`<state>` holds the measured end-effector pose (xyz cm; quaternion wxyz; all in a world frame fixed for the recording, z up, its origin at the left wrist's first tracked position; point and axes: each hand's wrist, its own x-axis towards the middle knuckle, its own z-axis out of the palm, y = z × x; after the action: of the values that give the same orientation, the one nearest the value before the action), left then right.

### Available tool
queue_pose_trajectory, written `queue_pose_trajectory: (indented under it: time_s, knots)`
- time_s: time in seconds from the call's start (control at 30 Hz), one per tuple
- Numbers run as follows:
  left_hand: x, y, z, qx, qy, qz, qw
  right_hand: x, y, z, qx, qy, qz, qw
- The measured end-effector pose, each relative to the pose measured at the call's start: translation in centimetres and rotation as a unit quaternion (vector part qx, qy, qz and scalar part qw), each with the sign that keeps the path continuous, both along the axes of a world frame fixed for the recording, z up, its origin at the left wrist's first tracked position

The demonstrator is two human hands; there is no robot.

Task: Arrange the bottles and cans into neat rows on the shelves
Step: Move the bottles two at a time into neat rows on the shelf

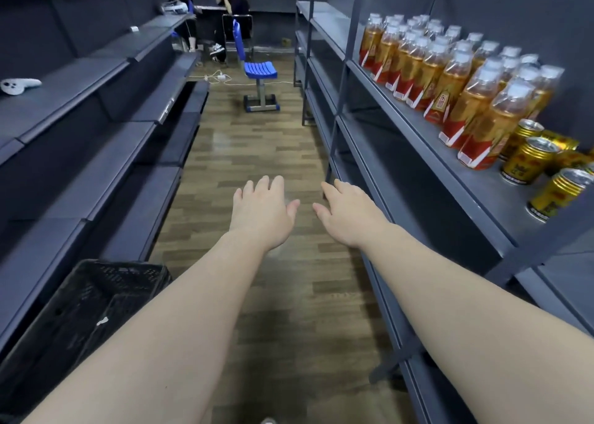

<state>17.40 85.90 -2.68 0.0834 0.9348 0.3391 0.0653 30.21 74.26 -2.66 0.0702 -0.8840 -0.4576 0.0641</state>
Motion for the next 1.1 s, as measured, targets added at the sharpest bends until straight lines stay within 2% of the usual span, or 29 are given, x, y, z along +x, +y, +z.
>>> queue_pose_trajectory:
  time_s: [0.6,0.9,1.1]
  knots:
    - [12.3,15.0,-1.1,-0.006,0.005,-0.064,0.998,11.7,14.1,-0.8,-0.011,0.015,-0.064,0.998]
    - [22.6,22.2,-0.7,0.012,0.023,-0.059,0.998,22.0,21.1,-1.0,0.007,0.032,-0.048,0.998]
    - [30.7,24.6,-0.8,0.021,0.026,-0.079,0.996,29.3,21.9,-0.2,0.015,0.023,-0.082,0.996]
